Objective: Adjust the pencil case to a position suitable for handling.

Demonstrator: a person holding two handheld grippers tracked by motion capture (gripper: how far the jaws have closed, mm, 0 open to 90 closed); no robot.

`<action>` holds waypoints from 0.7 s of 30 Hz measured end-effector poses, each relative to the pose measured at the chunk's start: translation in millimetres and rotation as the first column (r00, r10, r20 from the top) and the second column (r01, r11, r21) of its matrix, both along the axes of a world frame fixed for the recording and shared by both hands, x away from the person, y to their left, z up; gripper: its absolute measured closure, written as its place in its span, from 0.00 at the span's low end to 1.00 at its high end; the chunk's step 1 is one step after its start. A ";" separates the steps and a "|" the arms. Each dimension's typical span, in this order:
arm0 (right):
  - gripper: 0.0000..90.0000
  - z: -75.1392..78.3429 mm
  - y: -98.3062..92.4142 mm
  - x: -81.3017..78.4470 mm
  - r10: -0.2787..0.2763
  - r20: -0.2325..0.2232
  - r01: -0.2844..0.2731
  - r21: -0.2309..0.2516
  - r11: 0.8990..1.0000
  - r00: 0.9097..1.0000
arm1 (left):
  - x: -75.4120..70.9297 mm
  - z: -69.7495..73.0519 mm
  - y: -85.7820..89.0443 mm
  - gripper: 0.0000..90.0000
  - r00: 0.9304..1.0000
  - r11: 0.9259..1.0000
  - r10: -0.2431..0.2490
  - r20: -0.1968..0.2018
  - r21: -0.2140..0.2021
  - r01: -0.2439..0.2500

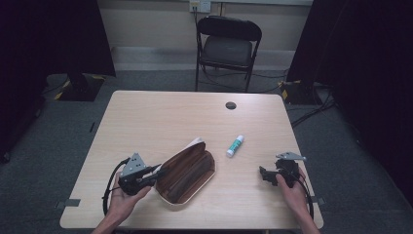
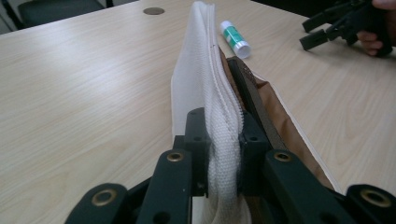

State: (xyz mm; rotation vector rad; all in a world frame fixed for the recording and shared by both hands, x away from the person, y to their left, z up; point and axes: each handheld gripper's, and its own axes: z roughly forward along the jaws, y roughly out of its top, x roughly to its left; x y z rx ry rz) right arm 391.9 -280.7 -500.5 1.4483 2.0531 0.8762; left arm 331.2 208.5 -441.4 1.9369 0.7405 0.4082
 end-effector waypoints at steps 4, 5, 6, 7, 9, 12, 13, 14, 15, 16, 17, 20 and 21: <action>0.10 0.0 0.0 0.0 0.000 0.000 0.000 0.000 1.000 1.000 | -3.9 -3.0 3.8 0.77 0.999 1.000 0.022 -0.023 -0.019 -0.023; 0.10 0.0 0.0 -0.1 0.000 0.000 0.000 0.000 1.000 1.000 | -7.4 -3.2 4.7 0.71 0.999 0.999 0.036 -0.030 -0.014 -0.036; 0.10 0.0 0.0 -0.2 -0.001 0.000 0.001 -0.001 1.000 1.000 | -7.4 -3.2 4.7 0.66 0.999 0.999 0.036 -0.030 -0.014 -0.036; 0.10 0.1 0.2 -0.5 -0.001 -0.002 0.001 0.001 1.000 1.000 | -14.1 -4.5 6.5 0.61 0.998 0.999 0.048 -0.038 -0.017 -0.049; 0.10 0.2 0.4 -1.0 -0.001 -0.004 0.001 0.003 1.000 1.000 | -18.4 -5.0 8.0 0.51 0.998 0.998 0.062 -0.028 0.008 -0.062; 0.10 0.2 0.4 -1.0 -0.001 -0.003 0.001 0.003 1.000 1.000 | -17.8 -8.4 8.0 0.47 0.996 0.997 0.075 -0.042 0.025 -0.074; 0.10 0.2 0.4 -1.0 -0.001 -0.003 0.001 0.003 1.000 1.000 | -17.6 -10.7 6.2 0.47 0.995 0.996 0.085 -0.046 0.039 -0.083; 0.10 0.2 0.5 -1.0 -0.002 -0.003 0.002 0.003 1.000 1.000 | -17.1 -12.5 5.2 0.48 0.995 0.995 0.087 -0.044 0.058 -0.084; 0.10 0.2 0.5 -1.0 -0.002 -0.003 0.002 0.003 1.000 1.000 | -17.0 -13.7 4.4 0.53 0.995 0.995 0.085 -0.048 0.065 -0.082; 0.10 0.2 0.5 -1.0 -0.002 -0.003 0.002 0.003 1.000 1.000 | -16.4 -13.9 4.9 0.60 0.996 0.994 0.081 -0.038 0.073 -0.078; 0.10 0.2 0.5 -1.0 -0.002 -0.003 0.002 0.003 1.000 1.000 | -16.5 -12.9 6.0 0.65 0.996 0.994 0.085 -0.041 0.078 -0.081; 0.10 0.2 0.5 -1.0 -0.002 -0.003 0.002 0.003 1.000 1.000 | -13.2 -11.7 10.4 0.78 0.994 0.992 0.101 -0.029 0.073 -0.099; 0.10 0.2 0.5 -1.0 -0.002 -0.003 0.002 0.003 1.000 1.000 | -11.3 -11.1 12.9 0.78 0.994 0.992 0.102 -0.027 0.078 -0.099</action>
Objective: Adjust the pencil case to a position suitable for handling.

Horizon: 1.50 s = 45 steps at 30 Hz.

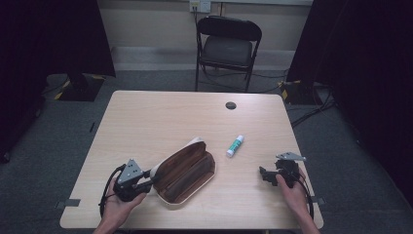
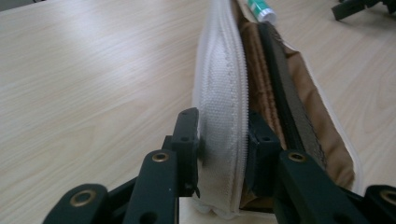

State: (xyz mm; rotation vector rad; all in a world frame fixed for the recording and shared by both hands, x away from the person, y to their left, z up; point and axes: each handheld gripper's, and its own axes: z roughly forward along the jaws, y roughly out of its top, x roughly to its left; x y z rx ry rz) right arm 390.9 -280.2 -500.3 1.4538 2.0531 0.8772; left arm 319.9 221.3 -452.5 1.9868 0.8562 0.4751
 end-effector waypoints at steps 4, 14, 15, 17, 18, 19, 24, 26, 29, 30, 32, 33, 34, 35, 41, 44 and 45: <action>0.10 0.0 0.0 0.0 0.000 0.000 0.000 0.000 1.000 1.000 | 5.1 -0.5 2.8 0.81 1.000 1.000 0.010 -0.001 -0.011 -0.010; 0.10 0.0 0.0 0.0 0.000 0.000 0.000 0.000 1.000 1.000 | 3.8 0.0 2.6 0.86 1.000 1.000 -0.004 0.018 -0.009 0.004; 0.10 0.0 0.0 0.0 0.000 0.000 0.000 0.000 1.000 1.000 | 3.0 0.1 2.0 0.87 1.000 1.000 -0.010 0.019 -0.015 0.011; 0.10 0.0 0.0 0.0 0.000 0.000 0.000 0.000 1.000 1.000 | 1.4 1.9 1.2 0.87 0.998 0.999 -0.043 0.035 -0.016 0.043; 0.10 0.0 0.0 0.0 0.000 0.000 0.000 0.000 1.000 1.000 | -0.5 3.2 -0.2 0.87 0.998 0.999 -0.051 0.031 -0.016 0.052; 0.10 0.0 0.0 0.0 0.000 0.000 0.000 0.000 1.000 1.000 | -2.3 4.6 -1.7 0.87 0.997 0.998 -0.069 0.038 -0.010 0.070; 0.10 0.0 0.0 0.0 0.000 0.000 0.000 0.000 1.000 1.000 | -10.7 8.6 -9.2 0.87 0.989 0.991 -0.132 0.071 -0.012 0.134; 0.10 0.0 0.0 0.0 0.000 0.000 0.000 0.000 1.000 1.000 | -12.9 12.7 -10.2 0.88 0.980 0.984 -0.174 0.096 -0.016 0.177; 0.10 0.0 0.0 0.0 0.000 0.000 0.000 0.000 1.000 1.000 | -12.4 12.5 -8.5 0.89 0.978 0.982 -0.186 0.092 -0.025 0.188; 0.10 0.0 0.0 0.0 0.000 0.000 0.000 0.000 1.000 1.000 | -11.8 11.7 -7.1 0.89 0.981 0.984 -0.174 0.081 -0.021 0.176; 0.10 0.0 0.1 0.0 0.000 0.000 0.000 0.000 1.000 1.000 | -8.8 9.1 -3.5 0.89 0.985 0.987 -0.159 0.068 -0.011 0.160; 0.10 0.0 0.0 0.0 0.000 0.000 0.000 0.000 1.000 1.000 | -6.6 8.4 -1.0 0.89 0.988 0.989 -0.148 0.053 -0.006 0.148; 0.10 0.0 0.0 0.0 0.000 0.000 0.000 0.000 1.000 1.000 | -3.5 7.1 1.3 0.89 0.990 0.991 -0.137 0.045 -0.002 0.137; 0.10 0.0 0.0 0.0 0.000 0.000 0.000 0.000 1.000 1.000 | -3.5 7.1 1.3 0.89 0.990 0.991 -0.137 0.045 -0.002 0.137; 0.10 0.0 0.0 0.0 -0.001 0.000 0.001 -0.001 1.000 1.000 | 10.3 2.4 11.9 0.88 0.997 0.997 -0.066 0.025 0.048 0.065; 0.10 0.0 0.1 0.2 0.000 0.000 0.000 0.000 1.000 1.000 | 16.6 2.8 13.2 0.87 0.998 0.996 -0.054 0.040 0.077 0.051; 0.10 0.0 0.1 0.2 0.000 0.000 0.000 0.000 1.000 1.000 | 19.9 2.4 13.4 0.87 0.998 0.996 -0.051 0.033 0.081 0.048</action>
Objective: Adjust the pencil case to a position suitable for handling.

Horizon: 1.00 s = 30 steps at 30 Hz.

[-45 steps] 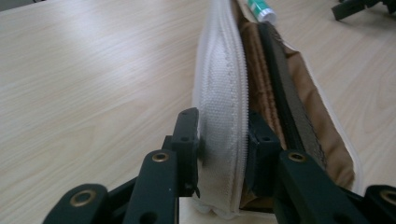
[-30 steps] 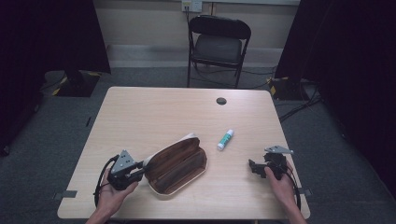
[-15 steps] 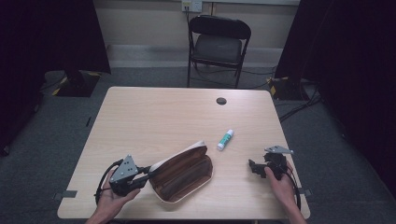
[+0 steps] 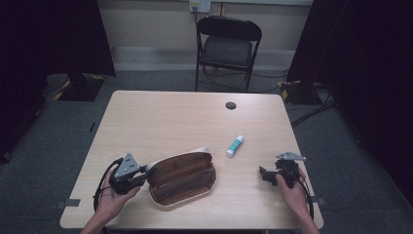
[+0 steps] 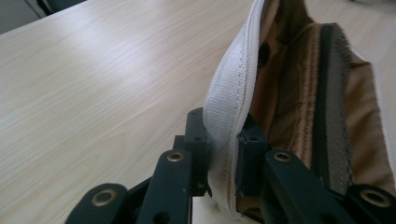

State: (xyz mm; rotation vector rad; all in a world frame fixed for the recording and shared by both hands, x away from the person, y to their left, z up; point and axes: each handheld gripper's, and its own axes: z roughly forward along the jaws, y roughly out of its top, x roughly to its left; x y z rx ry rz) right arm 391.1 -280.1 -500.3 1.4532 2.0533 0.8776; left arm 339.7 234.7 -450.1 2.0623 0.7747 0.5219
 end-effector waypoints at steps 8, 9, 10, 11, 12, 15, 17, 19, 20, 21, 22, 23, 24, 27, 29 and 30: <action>0.10 -0.1 0.1 0.5 0.000 0.001 0.000 -0.001 1.000 1.000 | 13.7 4.4 -0.6 0.84 1.000 0.999 0.023 -0.005 0.023 -0.023; 0.10 -0.1 0.2 0.6 0.000 0.001 0.000 -0.001 1.000 1.000 | 18.6 6.6 -2.0 0.84 1.000 0.999 0.029 -0.010 0.020 -0.028; 0.10 -0.1 0.2 0.6 0.000 0.001 0.000 -0.001 1.000 1.000 | 18.6 6.6 -2.0 0.83 1.000 0.999 0.029 -0.010 0.020 -0.028; 0.10 -0.1 0.2 0.6 0.000 0.001 0.000 -0.001 1.000 1.000 | 27.1 6.3 -3.6 0.83 0.999 0.999 0.046 -0.022 -0.004 -0.046; 0.10 -0.1 0.3 0.6 -0.001 0.001 0.001 -0.001 1.000 1.000 | 29.6 5.6 -4.7 0.83 0.998 0.998 0.055 -0.031 -0.019 -0.056; 0.10 -0.1 0.3 0.7 -0.001 0.001 0.001 0.000 1.000 1.000 | 40.3 2.4 -9.9 0.82 0.997 0.996 0.067 -0.035 -0.056 -0.069; 0.10 -0.1 0.3 0.7 -0.001 0.001 0.001 0.000 1.000 1.000 | 44.6 3.7 -13.6 0.80 0.997 0.995 0.070 -0.027 -0.065 -0.072; 0.10 -0.1 0.3 0.7 -0.001 0.001 0.001 0.000 1.000 1.000 | 48.9 6.5 -14.8 0.73 0.996 0.994 0.086 -0.001 -0.075 -0.086; 0.10 -0.1 0.3 0.7 -0.001 0.001 0.001 0.000 1.000 1.000 | 48.9 6.5 -14.8 0.70 0.996 0.994 0.086 -0.001 -0.075 -0.086; 0.10 -0.1 0.3 0.7 -0.001 0.001 0.001 0.000 1.000 1.000 | 50.5 7.6 -16.0 0.70 0.995 0.990 0.099 -0.012 -0.096 -0.100; 0.10 -0.1 0.3 0.7 -0.001 0.001 0.001 0.000 1.000 1.000 | 51.3 10.7 -18.2 0.64 0.992 0.988 0.127 -0.006 -0.088 -0.127; 0.10 -0.1 0.3 0.7 -0.001 0.001 0.001 0.000 1.000 1.000 | 51.7 11.6 -17.7 0.61 0.991 0.986 0.135 -0.002 -0.096 -0.134; 0.10 -0.1 0.3 0.7 -0.001 0.001 0.001 0.000 1.000 1.000 | 51.7 11.6 -17.7 0.58 0.991 0.986 0.135 -0.002 -0.096 -0.134; 0.10 -0.1 0.3 0.6 -0.001 0.001 0.001 0.000 1.000 1.000 | 51.9 12.7 -11.4 0.50 0.990 0.985 0.140 -0.005 -0.100 -0.140; 0.10 -0.1 0.3 0.6 -0.001 0.001 0.001 0.000 1.000 1.000 | 49.6 11.2 -8.4 0.43 0.992 0.985 0.122 -0.026 -0.119 -0.125; 0.10 -0.1 0.3 0.7 0.000 0.001 0.000 -0.001 1.000 1.000 | 47.5 10.0 -7.4 0.40 0.992 0.985 0.121 -0.028 -0.119 -0.124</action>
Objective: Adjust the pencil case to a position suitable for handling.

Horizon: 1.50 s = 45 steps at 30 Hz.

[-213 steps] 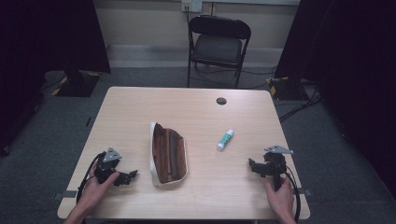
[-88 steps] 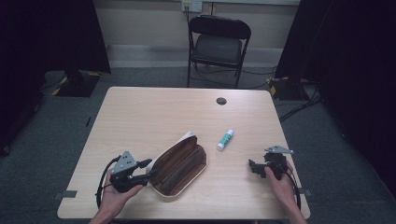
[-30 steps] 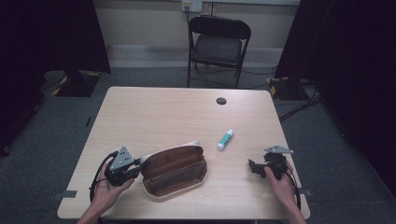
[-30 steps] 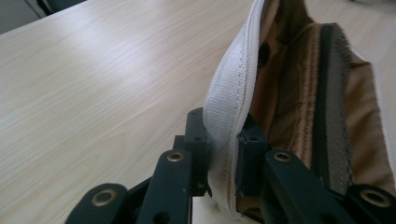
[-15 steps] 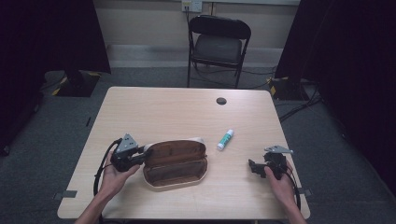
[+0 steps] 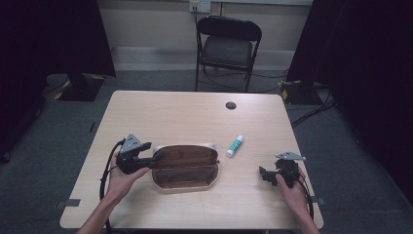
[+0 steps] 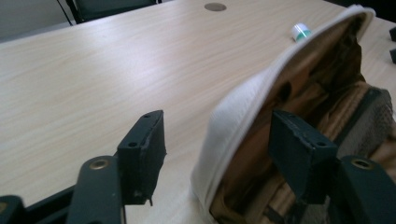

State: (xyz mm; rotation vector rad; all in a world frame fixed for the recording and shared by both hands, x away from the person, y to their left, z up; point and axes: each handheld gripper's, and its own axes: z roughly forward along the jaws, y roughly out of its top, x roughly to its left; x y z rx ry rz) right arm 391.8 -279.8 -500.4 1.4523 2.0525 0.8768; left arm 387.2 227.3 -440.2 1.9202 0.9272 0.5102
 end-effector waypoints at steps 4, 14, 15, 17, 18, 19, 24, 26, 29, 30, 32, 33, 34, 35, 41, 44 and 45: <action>0.10 0.0 0.0 0.0 -0.001 0.000 0.001 0.001 1.000 1.000 | -9.5 -7.2 5.9 0.34 1.000 1.000 -0.007 -0.016 0.003 0.007; 0.10 0.1 0.1 0.3 0.004 -0.001 -0.004 0.001 1.000 1.000 | -24.3 -8.9 36.7 0.26 0.998 1.000 0.010 -0.058 -0.009 -0.010; 0.10 0.0 0.1 0.4 0.012 0.002 -0.012 0.000 1.000 1.000 | -25.6 -11.4 40.8 0.25 0.997 1.000 0.013 -0.070 -0.008 -0.014; 0.10 0.1 0.6 0.4 0.013 0.000 -0.013 0.000 1.000 1.000 | -27.5 -16.3 47.9 0.24 0.996 1.000 0.023 -0.083 -0.001 -0.023; 0.10 0.0 0.9 0.5 0.017 0.001 -0.017 -0.001 1.000 1.000 | -28.9 -21.8 53.1 0.23 0.994 1.000 0.026 -0.106 -0.004 -0.027; 0.10 0.2 0.9 0.2 0.018 -0.001 -0.018 0.000 1.000 1.000 | -29.2 -25.1 56.2 0.23 0.993 1.000 0.024 -0.119 -0.003 -0.025; 0.13 1.1 3.6 -1.4 0.024 -0.006 -0.024 -0.004 1.000 1.000 | -26.7 -43.9 68.5 0.24 0.985 0.997 0.055 -0.166 0.057 -0.047; 0.16 3.2 6.5 -2.1 0.031 -0.017 -0.031 -0.008 0.999 0.999 | -24.2 -49.7 70.5 0.23 0.983 0.994 0.071 -0.171 0.091 -0.056; 0.25 7.6 9.9 -1.0 0.043 -0.022 -0.043 -0.011 0.999 0.999 | -22.1 -53.1 72.7 0.21 0.983 0.991 0.077 -0.168 0.120 -0.057; 0.24 10.9 11.8 0.2 0.044 -0.014 -0.044 -0.019 0.999 0.999 | -20.7 -54.6 73.5 0.21 0.981 0.989 0.079 -0.175 0.135 -0.055; 0.25 16.6 17.3 5.5 0.063 0.001 -0.063 -0.018 0.998 0.998 | -18.3 -58.7 73.0 0.20 0.979 0.984 0.095 -0.183 0.163 -0.065; 0.28 18.5 20.5 9.5 0.073 0.007 -0.073 -0.019 0.997 0.997 | -17.9 -59.3 72.9 0.18 0.981 0.983 0.093 -0.171 0.170 -0.063; 0.29 19.6 24.4 14.1 0.079 0.002 -0.079 -0.012 0.997 0.997 | -17.9 -59.3 72.9 0.18 0.981 0.983 0.093 -0.171 0.170 -0.063; 0.29 20.1 29.4 19.3 0.091 -0.007 -0.091 0.001 0.996 0.996 | -17.4 -59.6 71.7 0.18 0.983 0.985 0.078 -0.167 0.167 -0.050; 0.29 23.6 60.3 44.9 0.127 -0.009 -0.126 0.016 0.992 0.992 | -17.2 -61.8 69.9 0.16 0.985 0.987 0.067 -0.157 0.155 -0.043; 0.28 28.3 71.5 55.5 0.130 0.005 -0.131 0.042 0.991 0.991 | -17.2 -61.9 69.7 0.16 0.985 0.987 0.068 -0.157 0.153 -0.044; 0.28 29.3 74.6 59.0 0.129 0.006 -0.129 0.051 0.990 0.992 | -17.2 -61.9 69.8 0.16 0.985 0.987 0.068 -0.156 0.155 -0.043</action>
